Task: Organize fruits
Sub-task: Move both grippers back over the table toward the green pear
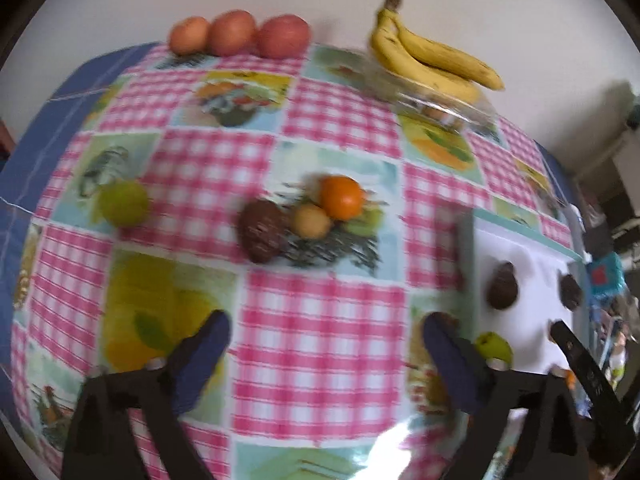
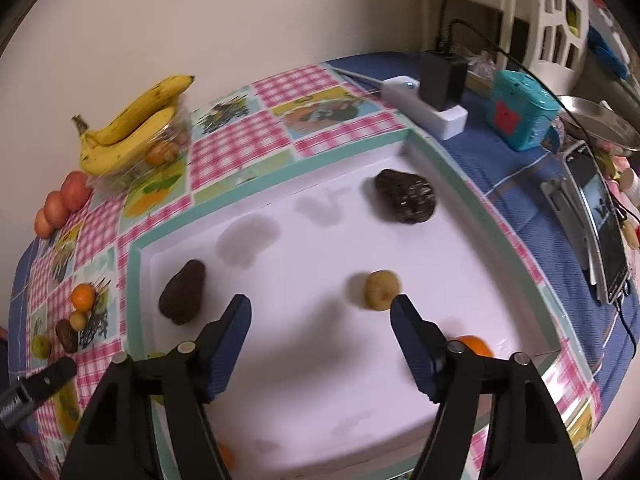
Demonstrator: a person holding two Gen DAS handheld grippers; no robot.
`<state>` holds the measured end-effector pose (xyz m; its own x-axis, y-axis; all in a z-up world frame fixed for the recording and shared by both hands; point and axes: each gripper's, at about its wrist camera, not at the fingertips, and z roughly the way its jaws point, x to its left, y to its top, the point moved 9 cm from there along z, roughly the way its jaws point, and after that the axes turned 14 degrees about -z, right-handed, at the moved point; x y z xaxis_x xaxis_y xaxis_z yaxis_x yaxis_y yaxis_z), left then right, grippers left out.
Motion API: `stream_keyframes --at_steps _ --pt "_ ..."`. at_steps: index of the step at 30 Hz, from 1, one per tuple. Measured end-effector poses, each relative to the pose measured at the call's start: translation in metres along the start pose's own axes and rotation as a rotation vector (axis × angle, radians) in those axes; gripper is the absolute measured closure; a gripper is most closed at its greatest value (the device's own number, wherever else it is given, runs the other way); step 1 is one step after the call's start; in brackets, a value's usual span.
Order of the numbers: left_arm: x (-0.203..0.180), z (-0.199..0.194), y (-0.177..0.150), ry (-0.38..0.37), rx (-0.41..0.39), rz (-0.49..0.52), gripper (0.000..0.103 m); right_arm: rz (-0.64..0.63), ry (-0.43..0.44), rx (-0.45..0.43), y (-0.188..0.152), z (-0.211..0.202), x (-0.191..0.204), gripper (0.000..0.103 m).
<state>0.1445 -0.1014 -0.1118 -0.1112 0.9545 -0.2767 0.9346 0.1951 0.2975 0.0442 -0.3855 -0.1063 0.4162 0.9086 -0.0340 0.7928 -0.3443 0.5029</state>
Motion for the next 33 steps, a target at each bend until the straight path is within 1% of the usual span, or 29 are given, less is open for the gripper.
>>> stream_keyframes --at_steps 1,2,3,6,8,12,15,18,22,25,27,29,30,32,33 --pt "0.005 -0.002 0.005 0.024 -0.025 0.000 0.000 -0.009 -0.001 0.003 0.000 0.001 0.002 0.023" --pt "0.009 -0.003 0.008 0.045 -0.045 0.000 0.000 -0.027 -0.008 0.009 -0.001 0.002 0.006 0.022" --pt "0.015 -0.006 0.013 0.071 -0.070 0.000 0.000 -0.043 -0.017 0.012 -0.002 0.003 0.009 0.022" --pt "0.028 -0.010 0.023 0.114 -0.105 -0.002 0.000 -0.072 -0.033 0.023 -0.005 0.005 0.014 0.021" --pt "0.034 -0.012 0.031 0.118 -0.127 -0.006 0.000 -0.077 -0.034 0.023 -0.005 0.006 0.016 0.008" --pt "0.049 -0.019 0.044 0.122 -0.172 -0.029 0.000 -0.108 -0.020 -0.015 -0.001 0.001 0.025 0.007" --pt "0.060 -0.022 0.054 0.109 -0.197 -0.060 0.000 -0.131 -0.002 -0.041 0.002 -0.001 0.036 0.007" --pt "0.068 -0.022 0.063 0.092 -0.199 -0.079 0.000 -0.138 0.048 -0.066 0.005 -0.003 0.047 0.007" --pt "0.082 -0.026 0.073 0.110 -0.208 -0.110 0.000 -0.147 0.106 -0.108 0.011 -0.008 0.062 0.007" --pt "0.088 -0.029 0.079 0.119 -0.218 -0.115 0.000 -0.170 0.136 -0.139 0.016 -0.011 0.076 0.007" --pt "0.092 -0.030 0.082 0.131 -0.220 -0.120 0.000 -0.198 0.139 -0.136 0.016 -0.010 0.084 0.007" --pt "0.099 -0.029 0.084 0.153 -0.217 -0.138 0.000 -0.241 0.116 -0.133 0.016 -0.009 0.093 0.007" --pt "0.102 -0.030 0.086 0.151 -0.221 -0.149 0.000 -0.257 0.106 -0.138 0.017 -0.010 0.096 0.007" --pt "0.103 -0.033 0.088 0.124 -0.229 -0.155 0.000 -0.275 0.100 -0.152 0.020 -0.014 0.102 0.007" --pt "0.102 -0.034 0.090 0.091 -0.235 -0.150 0.000 -0.274 0.103 -0.157 0.022 -0.015 0.105 0.007"
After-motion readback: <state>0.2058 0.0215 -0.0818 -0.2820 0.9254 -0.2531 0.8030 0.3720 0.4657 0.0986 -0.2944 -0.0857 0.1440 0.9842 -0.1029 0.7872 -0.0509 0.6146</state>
